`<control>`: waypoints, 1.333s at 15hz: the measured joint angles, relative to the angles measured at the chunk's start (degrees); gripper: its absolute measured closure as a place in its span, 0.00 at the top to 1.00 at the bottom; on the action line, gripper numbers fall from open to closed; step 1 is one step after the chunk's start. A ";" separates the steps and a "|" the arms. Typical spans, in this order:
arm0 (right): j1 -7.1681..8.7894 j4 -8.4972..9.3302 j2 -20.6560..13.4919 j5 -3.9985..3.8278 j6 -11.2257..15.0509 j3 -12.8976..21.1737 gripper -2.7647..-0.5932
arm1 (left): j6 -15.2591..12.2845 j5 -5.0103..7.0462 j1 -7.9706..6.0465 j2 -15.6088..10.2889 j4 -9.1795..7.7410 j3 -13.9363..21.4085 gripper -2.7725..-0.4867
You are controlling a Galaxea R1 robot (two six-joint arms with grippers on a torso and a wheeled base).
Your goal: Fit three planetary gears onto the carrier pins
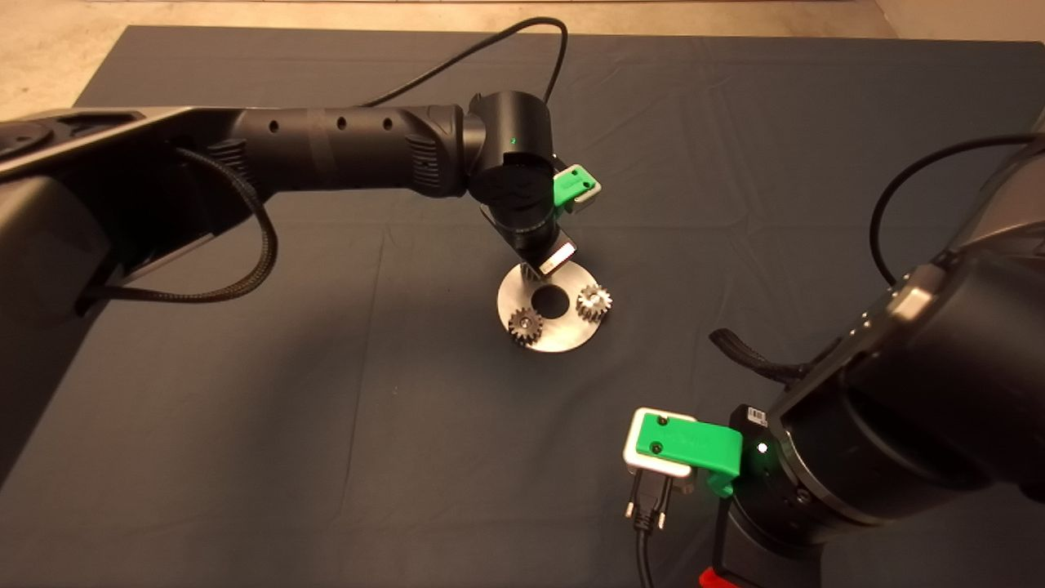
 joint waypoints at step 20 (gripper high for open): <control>0.63 0.00 -0.59 -0.04 0.09 -0.56 0.65 | -13.70 7.43 -2.92 -25.33 -10.03 45.76 0.36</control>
